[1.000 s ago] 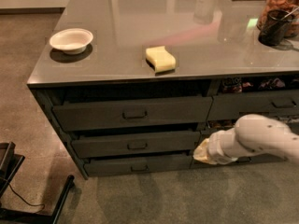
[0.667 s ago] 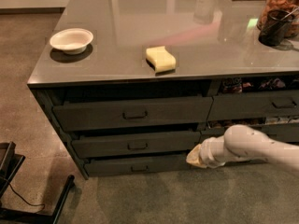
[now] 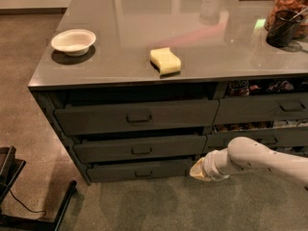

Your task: Open bottom drawer

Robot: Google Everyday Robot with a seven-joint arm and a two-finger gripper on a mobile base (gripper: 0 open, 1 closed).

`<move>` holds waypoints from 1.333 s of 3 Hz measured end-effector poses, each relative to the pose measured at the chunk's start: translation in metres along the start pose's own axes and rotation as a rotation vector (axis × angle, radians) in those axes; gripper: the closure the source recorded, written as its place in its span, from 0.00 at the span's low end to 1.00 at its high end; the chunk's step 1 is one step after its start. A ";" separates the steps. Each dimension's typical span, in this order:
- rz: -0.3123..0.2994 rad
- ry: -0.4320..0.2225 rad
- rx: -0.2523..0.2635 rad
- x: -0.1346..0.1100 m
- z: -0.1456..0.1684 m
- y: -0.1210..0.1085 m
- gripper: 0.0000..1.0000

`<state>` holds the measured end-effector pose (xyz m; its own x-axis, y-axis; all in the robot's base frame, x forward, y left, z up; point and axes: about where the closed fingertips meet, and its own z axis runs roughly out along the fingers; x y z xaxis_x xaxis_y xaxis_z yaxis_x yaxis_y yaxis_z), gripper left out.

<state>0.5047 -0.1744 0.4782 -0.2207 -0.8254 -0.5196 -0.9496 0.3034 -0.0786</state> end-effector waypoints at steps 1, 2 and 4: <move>-0.009 -0.017 0.006 0.014 0.023 0.003 1.00; -0.038 -0.054 0.016 0.024 0.065 0.001 1.00; -0.076 -0.146 -0.010 0.022 0.162 -0.011 1.00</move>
Offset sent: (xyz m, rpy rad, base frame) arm 0.0194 0.0225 -0.1226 0.0742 -0.0865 0.0476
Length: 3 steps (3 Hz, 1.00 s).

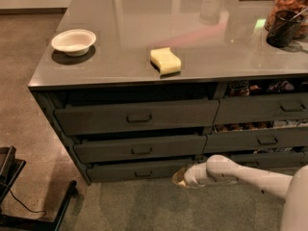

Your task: Open bottom drawer

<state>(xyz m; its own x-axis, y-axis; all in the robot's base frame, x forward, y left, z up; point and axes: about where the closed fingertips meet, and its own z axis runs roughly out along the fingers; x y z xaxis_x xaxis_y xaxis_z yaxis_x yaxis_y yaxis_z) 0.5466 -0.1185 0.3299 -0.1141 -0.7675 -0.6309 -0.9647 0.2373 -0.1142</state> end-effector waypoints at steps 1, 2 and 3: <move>0.000 0.000 0.000 0.000 0.000 0.000 1.00; -0.013 -0.021 0.015 0.009 0.019 0.003 1.00; -0.032 -0.052 0.031 0.014 0.042 0.004 0.84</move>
Offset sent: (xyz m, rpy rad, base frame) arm 0.0035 0.0082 -0.0491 0.0355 -0.0654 0.0022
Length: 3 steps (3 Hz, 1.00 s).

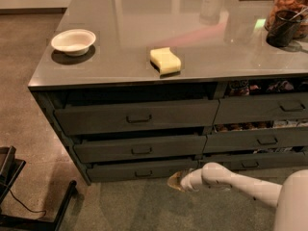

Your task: Open bottom drawer

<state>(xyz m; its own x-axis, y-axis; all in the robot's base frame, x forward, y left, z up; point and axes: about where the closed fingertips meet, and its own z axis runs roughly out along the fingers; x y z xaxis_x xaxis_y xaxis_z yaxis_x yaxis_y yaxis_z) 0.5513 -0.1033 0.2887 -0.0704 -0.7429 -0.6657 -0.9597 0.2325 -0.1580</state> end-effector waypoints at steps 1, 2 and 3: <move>-0.018 -0.015 0.003 0.003 0.022 0.001 0.61; -0.041 -0.008 0.001 0.005 0.038 0.000 0.38; -0.055 0.001 0.003 0.008 0.050 -0.004 0.28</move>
Offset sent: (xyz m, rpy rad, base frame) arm 0.0194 0.0257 -0.0439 -0.0215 -0.0469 0.0461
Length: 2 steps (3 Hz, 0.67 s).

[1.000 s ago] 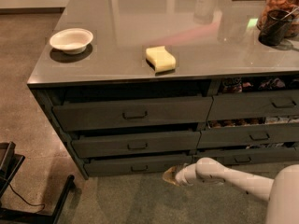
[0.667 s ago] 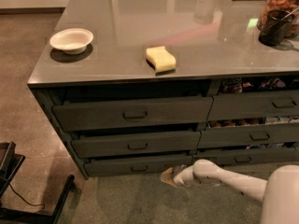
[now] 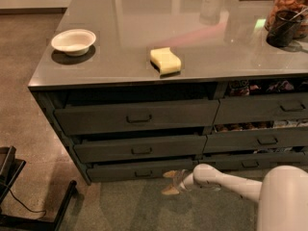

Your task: Open bottom drawer

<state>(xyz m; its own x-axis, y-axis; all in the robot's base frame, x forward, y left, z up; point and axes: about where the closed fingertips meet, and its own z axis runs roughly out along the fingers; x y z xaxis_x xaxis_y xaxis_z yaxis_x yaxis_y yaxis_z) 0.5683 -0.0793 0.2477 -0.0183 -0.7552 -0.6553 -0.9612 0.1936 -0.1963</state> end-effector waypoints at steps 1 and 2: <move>-0.005 0.001 0.001 0.005 0.011 -0.005 0.24; -0.007 -0.002 -0.002 0.007 0.021 -0.009 0.20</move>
Offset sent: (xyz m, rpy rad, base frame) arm 0.0257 0.0052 -0.0265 0.0000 -0.0082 0.0067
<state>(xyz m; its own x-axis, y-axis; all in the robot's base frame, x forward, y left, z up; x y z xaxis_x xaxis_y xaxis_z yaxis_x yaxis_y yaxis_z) 0.5831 -0.0734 0.2292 -0.0107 -0.7550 -0.6556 -0.9620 0.1867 -0.1993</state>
